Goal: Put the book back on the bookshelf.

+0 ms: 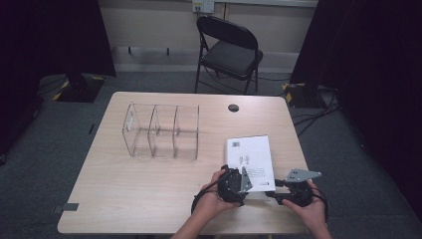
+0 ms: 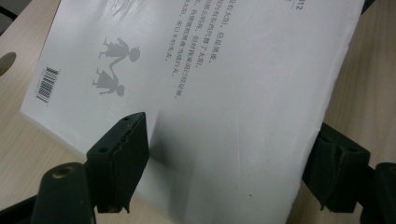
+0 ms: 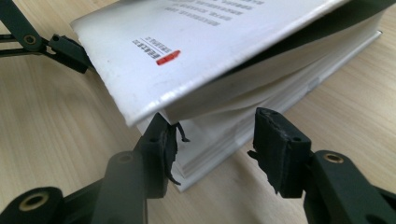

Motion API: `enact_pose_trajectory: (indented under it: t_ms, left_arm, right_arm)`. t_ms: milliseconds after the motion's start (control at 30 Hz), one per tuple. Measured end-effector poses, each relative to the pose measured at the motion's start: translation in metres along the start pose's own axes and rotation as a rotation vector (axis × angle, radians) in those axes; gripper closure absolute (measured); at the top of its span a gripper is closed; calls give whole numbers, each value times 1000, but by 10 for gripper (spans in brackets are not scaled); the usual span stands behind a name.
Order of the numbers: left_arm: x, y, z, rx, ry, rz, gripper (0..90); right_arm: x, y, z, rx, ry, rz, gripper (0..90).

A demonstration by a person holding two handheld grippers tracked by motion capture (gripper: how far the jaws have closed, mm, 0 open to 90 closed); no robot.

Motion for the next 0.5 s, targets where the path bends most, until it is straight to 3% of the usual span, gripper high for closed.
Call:
enact_pose_trajectory:
  t_ms: [133, 233, 300, 333, 367, 500]
  left_arm:
    - [1, 0, 2, 1, 15, -9, 207]
    - [1, 1, 2, 59, -6, -7, 192]
    - [2, 2, 1, 37, 23, -7, 181]
    - [2, 0, 0, 49, 15, 2, 178]
    - [4, 1, 0, 20, 38, 8, 173]
    - [7, 1, -3, 37, 41, 2, 146]
  right_arm:
    - [2, -5, -3, -41, 0, 13, 501]
    - [2, -6, -3, -40, 3, 10, 501]
    - [2, -7, -3, -39, 3, 11, 501]
    - [2, -7, -3, -41, 5, 12, 501]
    - [2, -7, -3, -35, 8, 11, 501]
    - [1, -7, -4, -23, 23, 7, 501]
Point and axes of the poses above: each handheld gripper's, and its own axes: x roughly forward along the jaws, z roughly out of its underside, y roughly to its right, the point moved 1 cm from there along x, roughly forward along the jaws, and after that the axes turned 5 degrees about y, right-handed, at the moved point
